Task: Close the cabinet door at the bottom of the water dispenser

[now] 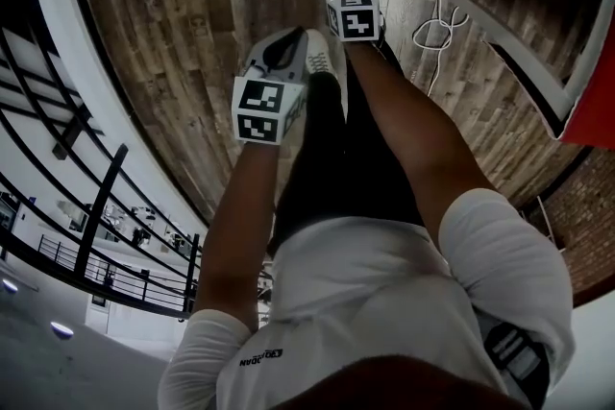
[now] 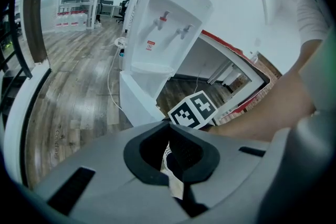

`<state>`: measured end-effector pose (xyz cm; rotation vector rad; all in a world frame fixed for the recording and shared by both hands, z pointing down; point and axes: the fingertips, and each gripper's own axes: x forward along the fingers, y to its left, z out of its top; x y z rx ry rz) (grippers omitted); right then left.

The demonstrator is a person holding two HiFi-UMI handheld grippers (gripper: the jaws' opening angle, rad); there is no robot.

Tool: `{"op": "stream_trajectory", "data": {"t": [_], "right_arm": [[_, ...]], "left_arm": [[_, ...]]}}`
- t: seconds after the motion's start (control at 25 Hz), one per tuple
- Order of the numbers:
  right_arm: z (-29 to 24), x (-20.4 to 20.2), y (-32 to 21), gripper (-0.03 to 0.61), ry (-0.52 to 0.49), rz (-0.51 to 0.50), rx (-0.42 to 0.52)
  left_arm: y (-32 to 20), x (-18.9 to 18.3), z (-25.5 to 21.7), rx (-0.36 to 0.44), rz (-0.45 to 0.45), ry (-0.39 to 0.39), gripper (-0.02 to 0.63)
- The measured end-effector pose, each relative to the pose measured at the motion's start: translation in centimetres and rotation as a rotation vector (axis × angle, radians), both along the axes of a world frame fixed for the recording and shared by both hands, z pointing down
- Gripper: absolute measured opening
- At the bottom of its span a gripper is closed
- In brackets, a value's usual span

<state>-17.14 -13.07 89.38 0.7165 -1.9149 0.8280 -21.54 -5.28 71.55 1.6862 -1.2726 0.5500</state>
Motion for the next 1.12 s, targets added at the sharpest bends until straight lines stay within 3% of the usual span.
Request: {"op": "stream_trajectory", "data": {"t": [0.44, 1.12], "right_arm": [[0.2, 3.1, -3.7, 0.121, 0.005, 0.028, 0.045], [0.1, 6.8, -10.6, 0.120, 0.041, -0.022, 0.107]], "left_arm": [[-1.6, 0.7, 0.9, -0.013, 0.016, 0.008, -0.008], [-5.4, 1.8, 1.2, -0.008, 0.043, 0.004, -0.008]]}}
